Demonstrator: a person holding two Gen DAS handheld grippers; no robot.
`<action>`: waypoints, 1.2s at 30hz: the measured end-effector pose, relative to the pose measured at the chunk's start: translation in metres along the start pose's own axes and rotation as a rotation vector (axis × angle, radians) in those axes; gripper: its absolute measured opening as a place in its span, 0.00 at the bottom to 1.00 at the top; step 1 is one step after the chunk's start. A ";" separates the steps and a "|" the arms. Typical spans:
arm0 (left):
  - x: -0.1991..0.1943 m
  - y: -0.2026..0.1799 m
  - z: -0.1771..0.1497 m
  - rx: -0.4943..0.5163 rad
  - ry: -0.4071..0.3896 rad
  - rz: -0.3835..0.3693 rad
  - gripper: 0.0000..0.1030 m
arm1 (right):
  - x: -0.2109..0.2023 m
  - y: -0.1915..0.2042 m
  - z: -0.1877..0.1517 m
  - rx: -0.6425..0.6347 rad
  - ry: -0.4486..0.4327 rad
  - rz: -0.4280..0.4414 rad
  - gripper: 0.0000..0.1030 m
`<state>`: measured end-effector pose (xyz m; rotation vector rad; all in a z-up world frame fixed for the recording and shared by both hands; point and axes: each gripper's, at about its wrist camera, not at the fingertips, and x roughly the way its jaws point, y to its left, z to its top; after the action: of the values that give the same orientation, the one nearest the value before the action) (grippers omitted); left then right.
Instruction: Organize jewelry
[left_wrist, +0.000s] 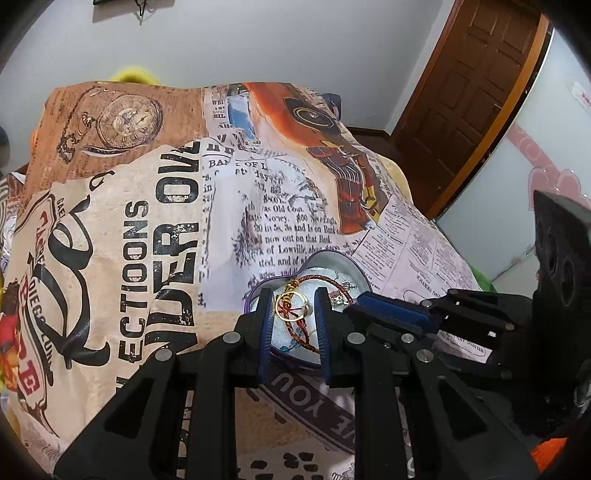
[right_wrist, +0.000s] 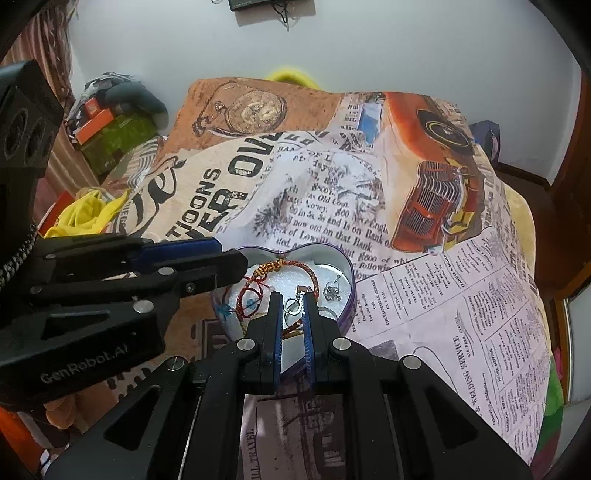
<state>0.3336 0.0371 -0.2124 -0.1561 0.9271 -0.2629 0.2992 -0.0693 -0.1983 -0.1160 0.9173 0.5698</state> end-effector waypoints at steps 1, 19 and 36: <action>0.000 0.000 0.000 -0.004 0.001 -0.005 0.19 | 0.001 0.000 0.000 0.000 0.004 0.001 0.09; -0.042 -0.011 0.006 0.011 -0.049 -0.013 0.24 | -0.017 0.002 0.001 0.010 -0.021 -0.009 0.21; -0.212 -0.083 -0.016 0.127 -0.371 0.101 0.26 | -0.187 0.033 -0.004 -0.009 -0.353 -0.105 0.21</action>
<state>0.1867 0.0189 -0.0392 -0.0375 0.5462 -0.1898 0.1907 -0.1205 -0.0505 -0.0681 0.5620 0.4776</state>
